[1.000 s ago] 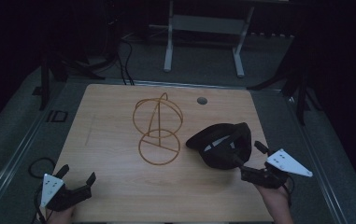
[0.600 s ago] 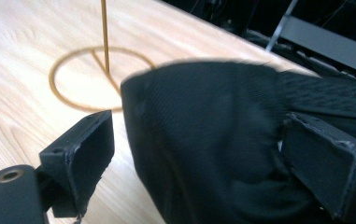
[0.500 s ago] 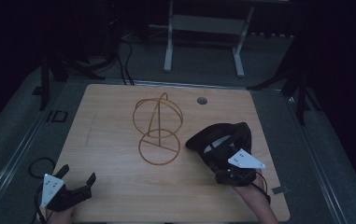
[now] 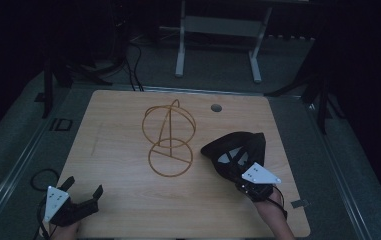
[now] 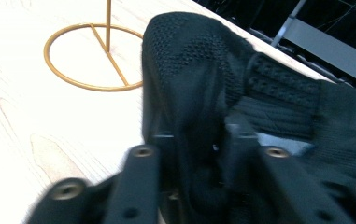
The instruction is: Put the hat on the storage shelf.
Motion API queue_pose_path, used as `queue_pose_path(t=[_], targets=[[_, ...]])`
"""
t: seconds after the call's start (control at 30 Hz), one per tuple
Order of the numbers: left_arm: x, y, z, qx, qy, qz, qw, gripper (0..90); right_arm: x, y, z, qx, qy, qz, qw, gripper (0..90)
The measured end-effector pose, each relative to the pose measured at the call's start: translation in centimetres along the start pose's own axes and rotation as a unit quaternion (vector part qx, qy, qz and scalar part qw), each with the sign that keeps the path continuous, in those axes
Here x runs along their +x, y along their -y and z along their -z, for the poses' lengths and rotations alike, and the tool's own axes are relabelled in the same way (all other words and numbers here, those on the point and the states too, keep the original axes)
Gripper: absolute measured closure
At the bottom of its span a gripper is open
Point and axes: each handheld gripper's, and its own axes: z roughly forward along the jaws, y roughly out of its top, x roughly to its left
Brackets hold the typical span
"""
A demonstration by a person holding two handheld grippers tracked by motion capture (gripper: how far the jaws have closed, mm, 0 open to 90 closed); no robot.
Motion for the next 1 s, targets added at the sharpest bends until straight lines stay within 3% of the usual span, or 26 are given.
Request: queue_pose_path(t=[0.1,0.3,0.47,0.6,0.77,0.9,1.0], targets=[[0.0,0.0,0.0,0.001,0.003,-0.003,1.0,1.1,-0.2,0.1,0.0,0.0,0.005,0.006,1.0,86.5],[-0.3,-0.1,-0.1,0.006,0.019,0.0,0.9998,1.1,-1.0,-0.4,0.8,-0.019,0.024,0.002,0.9995,88.2],[-0.8,-0.4,-0.2,0.018,0.049,-0.009,0.9986,1.1,-2.3,-1.4,2.1,-0.038,0.033,-0.008,0.9987,88.5],[-1.7,-1.0,-0.3,0.024,0.077,-0.007,0.9967,1.1,-2.9,-2.2,3.4,-0.049,0.034,-0.001,0.9982,88.5],[-3.1,-2.2,-0.6,0.034,0.121,0.003,0.9921,1.1,-2.8,-2.9,4.8,-0.057,0.027,0.013,0.998,88.5],[-4.6,-3.7,-0.6,0.045,0.157,-0.005,0.9866,1.1,-2.2,-3.3,5.7,-0.058,0.017,0.031,0.9977,88.6],[-6.1,-5.1,-0.4,0.046,0.181,-0.023,0.9822,1.1,-1.8,-3.7,6.5,-0.062,0.012,0.042,0.9971,88.5]])
